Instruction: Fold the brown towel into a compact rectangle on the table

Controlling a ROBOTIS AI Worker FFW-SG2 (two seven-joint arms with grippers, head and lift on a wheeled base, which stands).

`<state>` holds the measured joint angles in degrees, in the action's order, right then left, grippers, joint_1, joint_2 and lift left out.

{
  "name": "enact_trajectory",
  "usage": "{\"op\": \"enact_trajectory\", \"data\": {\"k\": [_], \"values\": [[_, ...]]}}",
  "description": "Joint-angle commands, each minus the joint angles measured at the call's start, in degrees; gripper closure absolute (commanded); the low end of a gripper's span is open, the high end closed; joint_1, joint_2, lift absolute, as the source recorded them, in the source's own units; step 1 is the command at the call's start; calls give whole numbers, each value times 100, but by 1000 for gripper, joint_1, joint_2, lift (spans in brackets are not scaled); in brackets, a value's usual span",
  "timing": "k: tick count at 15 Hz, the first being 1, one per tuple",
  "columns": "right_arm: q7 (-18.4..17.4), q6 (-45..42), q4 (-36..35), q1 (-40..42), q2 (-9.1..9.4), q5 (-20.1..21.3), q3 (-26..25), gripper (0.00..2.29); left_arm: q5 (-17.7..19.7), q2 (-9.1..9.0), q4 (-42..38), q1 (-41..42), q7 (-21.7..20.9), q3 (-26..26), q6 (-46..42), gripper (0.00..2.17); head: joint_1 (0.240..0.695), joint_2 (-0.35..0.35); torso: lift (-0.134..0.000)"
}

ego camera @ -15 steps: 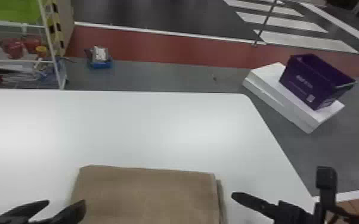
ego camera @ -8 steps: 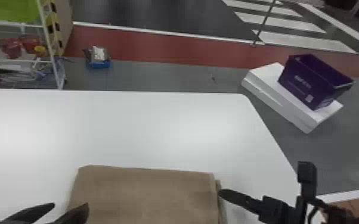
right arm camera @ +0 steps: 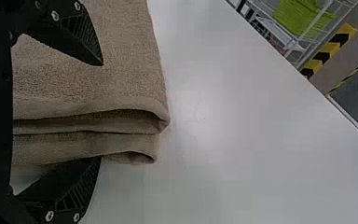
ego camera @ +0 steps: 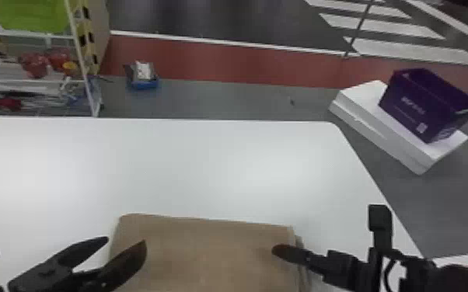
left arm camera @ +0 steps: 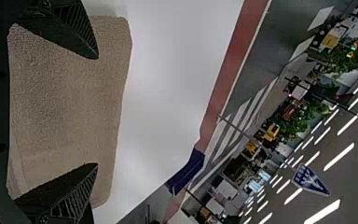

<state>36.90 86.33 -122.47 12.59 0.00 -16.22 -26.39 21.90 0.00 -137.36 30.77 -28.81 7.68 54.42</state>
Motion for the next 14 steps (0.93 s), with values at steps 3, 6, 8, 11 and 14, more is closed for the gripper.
{"op": "enact_trajectory", "data": {"k": [3,6,8,11,14], "values": [[-130,-6,92,-99,5,5,441,174,7,-15,-238,96,-81,31,-14,76,695,-178,-123],[-306,-340,135,-134,5,-4,784,174,7,-15,-300,122,-90,23,-14,76,695,-141,-123],[-306,-410,118,-134,5,-39,766,181,7,-15,-300,140,-81,23,-14,76,695,-123,-123],[-236,-112,-163,-2,5,-101,512,188,7,-15,-405,227,-98,14,4,76,695,-114,-123],[-104,99,-357,112,5,-171,125,188,68,-15,-414,271,-230,-127,21,124,695,-144,-123]]}}
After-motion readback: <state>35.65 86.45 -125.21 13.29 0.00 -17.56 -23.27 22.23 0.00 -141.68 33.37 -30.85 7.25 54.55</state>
